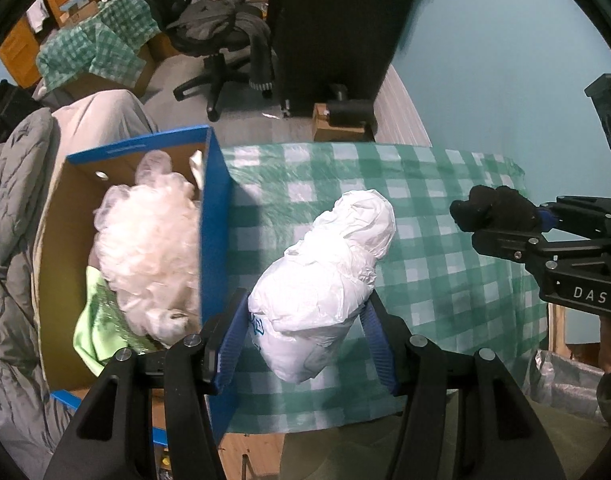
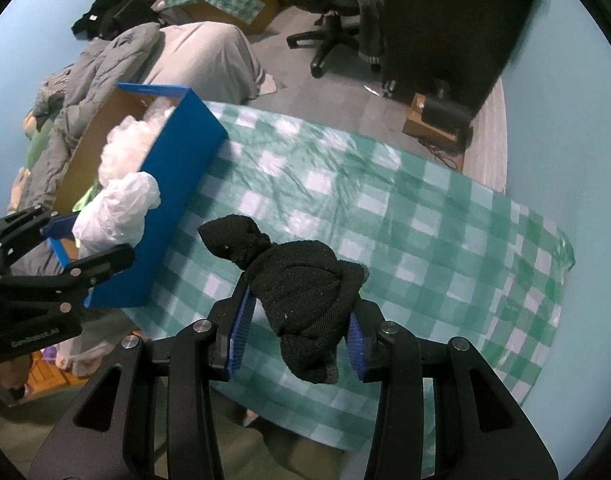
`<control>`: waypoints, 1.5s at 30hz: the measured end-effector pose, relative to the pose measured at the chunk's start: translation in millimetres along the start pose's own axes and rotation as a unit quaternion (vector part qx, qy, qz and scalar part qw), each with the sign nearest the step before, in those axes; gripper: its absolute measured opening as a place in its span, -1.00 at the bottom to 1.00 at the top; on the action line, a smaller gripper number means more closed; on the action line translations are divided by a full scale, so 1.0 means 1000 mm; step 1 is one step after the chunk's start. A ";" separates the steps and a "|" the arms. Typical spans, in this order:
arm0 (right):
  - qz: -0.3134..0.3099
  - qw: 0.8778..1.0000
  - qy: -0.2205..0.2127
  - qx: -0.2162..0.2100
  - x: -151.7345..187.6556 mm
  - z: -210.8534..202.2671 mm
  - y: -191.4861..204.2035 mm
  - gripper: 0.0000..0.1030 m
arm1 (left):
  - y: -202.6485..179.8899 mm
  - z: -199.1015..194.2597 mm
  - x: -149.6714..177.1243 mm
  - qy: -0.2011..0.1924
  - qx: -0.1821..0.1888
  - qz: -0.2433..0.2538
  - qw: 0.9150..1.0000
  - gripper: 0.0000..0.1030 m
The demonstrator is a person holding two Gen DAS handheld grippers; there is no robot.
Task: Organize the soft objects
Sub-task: 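Lift the white bundle and black glove and carry both over the box, then lower the white bundle and black glove into the box and open both grippers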
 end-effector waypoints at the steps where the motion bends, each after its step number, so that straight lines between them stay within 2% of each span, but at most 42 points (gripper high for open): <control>1: -0.002 1.000 -0.001 0.000 -0.002 -0.002 0.003 -0.21 | 0.003 -0.001 0.000 -0.001 0.000 -0.002 1.000 0.10; 13: -0.028 1.000 -0.012 -0.008 -0.033 -0.011 0.048 -0.20 | 0.048 -0.021 0.005 -0.019 0.000 -0.039 0.999 0.10; 21: -0.062 0.998 -0.011 -0.012 -0.056 -0.004 0.086 -0.20 | 0.090 -0.021 0.019 -0.013 -0.011 -0.074 0.997 0.10; 30: -0.111 0.994 -0.007 -0.019 -0.083 0.009 0.139 -0.20 | 0.144 -0.019 0.032 -0.012 -0.015 -0.137 0.990 0.10; 45: -0.167 0.986 0.014 -0.018 -0.127 0.048 0.218 -0.19 | 0.210 -0.003 0.041 0.002 -0.026 -0.206 0.978 0.11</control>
Point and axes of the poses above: each gripper's, at about its wrist camera, not at the fingertips, and z roughly the way its jaws point, y to its left, x to its underside, the point moved 1 cm from there along z, roughly the way its jaws point, and after that the axes turned 11 degrees about y, right-handed, at the moved point
